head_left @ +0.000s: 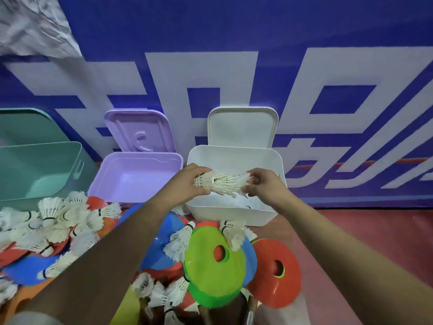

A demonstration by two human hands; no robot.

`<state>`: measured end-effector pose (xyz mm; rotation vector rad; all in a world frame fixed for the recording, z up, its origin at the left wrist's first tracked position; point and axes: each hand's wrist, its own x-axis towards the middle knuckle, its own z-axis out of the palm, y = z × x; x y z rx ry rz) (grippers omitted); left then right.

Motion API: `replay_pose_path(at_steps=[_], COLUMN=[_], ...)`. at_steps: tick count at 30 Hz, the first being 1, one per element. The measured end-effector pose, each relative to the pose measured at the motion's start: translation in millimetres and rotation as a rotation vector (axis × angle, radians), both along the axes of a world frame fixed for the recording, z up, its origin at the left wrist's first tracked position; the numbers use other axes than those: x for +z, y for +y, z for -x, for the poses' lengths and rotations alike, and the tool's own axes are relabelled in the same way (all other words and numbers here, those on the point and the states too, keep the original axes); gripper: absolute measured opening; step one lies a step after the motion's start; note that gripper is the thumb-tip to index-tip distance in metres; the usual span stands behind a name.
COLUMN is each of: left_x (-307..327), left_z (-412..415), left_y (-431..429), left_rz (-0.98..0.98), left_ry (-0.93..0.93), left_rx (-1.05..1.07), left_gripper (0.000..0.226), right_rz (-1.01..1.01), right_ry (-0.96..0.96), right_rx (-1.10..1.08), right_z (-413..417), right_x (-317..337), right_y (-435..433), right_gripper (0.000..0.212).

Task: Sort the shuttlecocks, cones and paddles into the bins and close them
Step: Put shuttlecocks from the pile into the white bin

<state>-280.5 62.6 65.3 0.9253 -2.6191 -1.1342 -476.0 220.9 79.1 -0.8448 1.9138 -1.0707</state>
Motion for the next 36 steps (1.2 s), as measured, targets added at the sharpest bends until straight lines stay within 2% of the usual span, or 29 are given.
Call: replay_pose_path(at_steps=[4,9,14,18,21,24,30,34,36], left_x=[-32.8,-74.1,-100.4,-100.9,-83.3,-56.8,-27.0,-46.6,-60.4], left_z=[32.8,56.3,72.8,73.5,61.5,35.2,-46.4,-91.5,-105.7], left_y=[-15.1,-26.8,-33.0,-26.8,-22.1,-8.8,35.1,58.1,66.0], left_rz=[0.034,0.025,0.055,-0.045,-0.068,-0.066,-0.002,0.014,0.003], left_ry=[-0.144,-0.274,-0.408,-0.406,-0.305,-0.133,0.116,-0.006,-0.080], left_rx=[-0.060,-0.116,-0.137,-0.124,-0.022,0.079,0.198,0.320,0.355], left_gripper=[0.060,0.058,0.058,0.071,0.053,0.032,0.012,0.007,0.014], right_rz=[-0.110,-0.253,-0.361,-0.448,-0.371,-0.158,0.067,0.066,0.014], right_ry=[0.038,0.146,0.313,0.422,0.482,0.437,0.387,0.442,0.496], right_rx=[0.078,0.198,0.307,0.381,0.352,0.232,0.149,0.137,0.136], right_z=[29.7,50.4,57.4,52.0,42.4,23.4,-39.5,-77.0,-89.6], right_x=[-34.7,-80.6,-112.5,-112.2,-93.1,-68.9,-40.8,-55.5,-71.1], right_y=[-15.5,-41.7,-59.4,-54.9,-40.4,-19.1,27.7,55.2,64.0], right_gripper=[0.024,0.022,0.033,0.065,0.061,0.046,0.026,0.018,0.019])
